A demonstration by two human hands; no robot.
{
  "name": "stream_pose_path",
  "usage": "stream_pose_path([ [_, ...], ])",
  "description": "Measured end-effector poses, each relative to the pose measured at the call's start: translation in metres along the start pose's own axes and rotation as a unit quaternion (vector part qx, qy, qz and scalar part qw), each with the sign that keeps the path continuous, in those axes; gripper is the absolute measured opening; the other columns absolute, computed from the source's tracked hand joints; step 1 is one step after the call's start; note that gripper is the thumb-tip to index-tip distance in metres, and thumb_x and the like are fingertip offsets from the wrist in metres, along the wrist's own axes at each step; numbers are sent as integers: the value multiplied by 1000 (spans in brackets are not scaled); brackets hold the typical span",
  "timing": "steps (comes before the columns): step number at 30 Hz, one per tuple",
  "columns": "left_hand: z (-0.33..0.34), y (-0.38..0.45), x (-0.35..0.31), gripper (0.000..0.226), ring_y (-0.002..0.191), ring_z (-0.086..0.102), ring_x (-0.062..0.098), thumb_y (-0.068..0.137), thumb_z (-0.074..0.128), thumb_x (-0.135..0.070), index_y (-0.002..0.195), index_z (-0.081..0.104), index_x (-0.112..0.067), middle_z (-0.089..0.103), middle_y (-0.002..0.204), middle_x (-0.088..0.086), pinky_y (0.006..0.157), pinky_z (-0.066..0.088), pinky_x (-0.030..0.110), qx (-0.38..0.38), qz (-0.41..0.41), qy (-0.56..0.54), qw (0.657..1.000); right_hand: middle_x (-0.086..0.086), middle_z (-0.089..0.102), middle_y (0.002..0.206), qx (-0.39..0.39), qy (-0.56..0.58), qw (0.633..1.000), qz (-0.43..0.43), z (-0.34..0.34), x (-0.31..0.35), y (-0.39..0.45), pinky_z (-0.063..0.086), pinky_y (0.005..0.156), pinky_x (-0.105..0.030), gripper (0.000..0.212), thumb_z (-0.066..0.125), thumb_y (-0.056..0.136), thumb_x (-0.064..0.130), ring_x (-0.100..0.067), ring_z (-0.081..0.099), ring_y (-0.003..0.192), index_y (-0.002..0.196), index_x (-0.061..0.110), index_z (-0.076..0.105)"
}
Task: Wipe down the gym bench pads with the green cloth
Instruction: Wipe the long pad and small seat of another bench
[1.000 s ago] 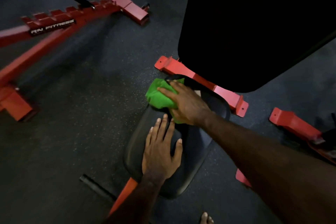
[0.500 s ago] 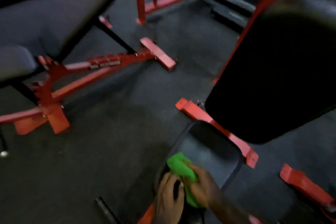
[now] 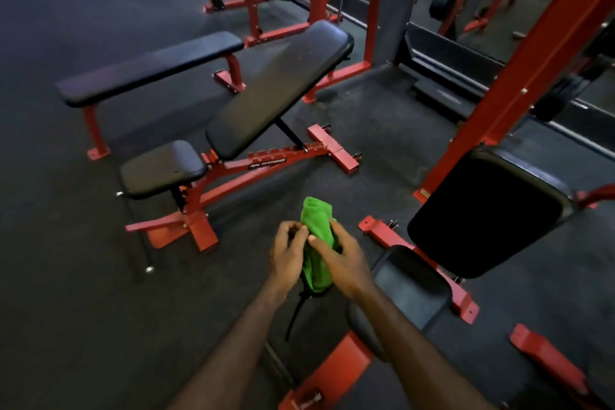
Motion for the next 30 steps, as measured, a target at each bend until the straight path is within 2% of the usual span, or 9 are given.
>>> stream_pose_path([
  [4,-55,-14,-40,4,71,61,-6,101,62,-8,101,65,-10,67,88,-2,67,47,9,33,25,2,999,14,72,125,-33,32,999,9,18,50,-22,50,99,-26,62,70,81,61,0,65,114,135,30,67],
  [7,-95,-17,-66,9,77,64,-6,101,61,-5,106,66,-10,71,95,0,73,50,10,47,35,-1,998,12,77,104,-69,98,993,12,36,81,-30,49,89,-20,10,69,99,29,-6,68,101,107,29,75],
  [9,-120,-11,-78,11,82,66,2,102,61,-7,104,69,-14,73,97,-1,74,51,11,48,33,-5,998,10,78,94,-91,136,986,8,50,100,-32,51,80,-14,15,66,100,12,-7,69,94,101,24,75],
  [14,-159,8,-105,20,94,73,29,101,64,-27,92,78,-17,79,98,11,92,58,50,59,10,-46,997,-1,75,99,-127,214,968,22,85,133,-22,52,66,-11,22,74,94,12,-11,70,87,115,17,70],
  [17,-175,25,-107,36,101,73,36,82,71,-49,95,77,-16,79,100,12,96,57,57,37,-5,-63,997,2,74,100,-137,247,958,44,102,142,-5,52,64,-13,22,75,93,11,-7,67,85,114,15,70],
  [22,-222,56,-132,19,100,74,28,103,63,-21,110,71,-5,78,105,13,93,59,43,-15,-4,-80,997,3,75,77,-97,280,953,61,151,161,32,50,56,-17,4,74,93,17,1,64,62,91,15,77],
  [24,-236,70,-137,12,94,74,24,102,64,-19,105,71,-9,78,104,14,88,59,40,-27,7,-76,997,6,75,70,-81,300,946,95,172,155,44,50,63,-28,14,74,92,23,-8,65,66,84,14,78],
  [26,-248,89,-134,8,92,73,23,102,64,-17,102,69,-10,77,102,14,87,59,39,-30,12,-73,997,3,78,77,-72,321,936,123,188,157,54,52,73,-34,15,73,92,24,-16,69,76,81,17,81],
  [30,-261,137,-141,6,88,72,17,104,59,-11,102,64,-8,76,97,10,78,59,28,-27,22,-91,995,2,81,90,-48,330,935,119,210,178,107,55,82,-35,14,70,96,23,-14,73,85,90,21,83],
])
Point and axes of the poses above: each hand's wrist, its own y-axis towards the middle knuckle, its own z-axis out of the palm, x = y × z, the point moved 7 cm from there along y, towards the middle knuckle
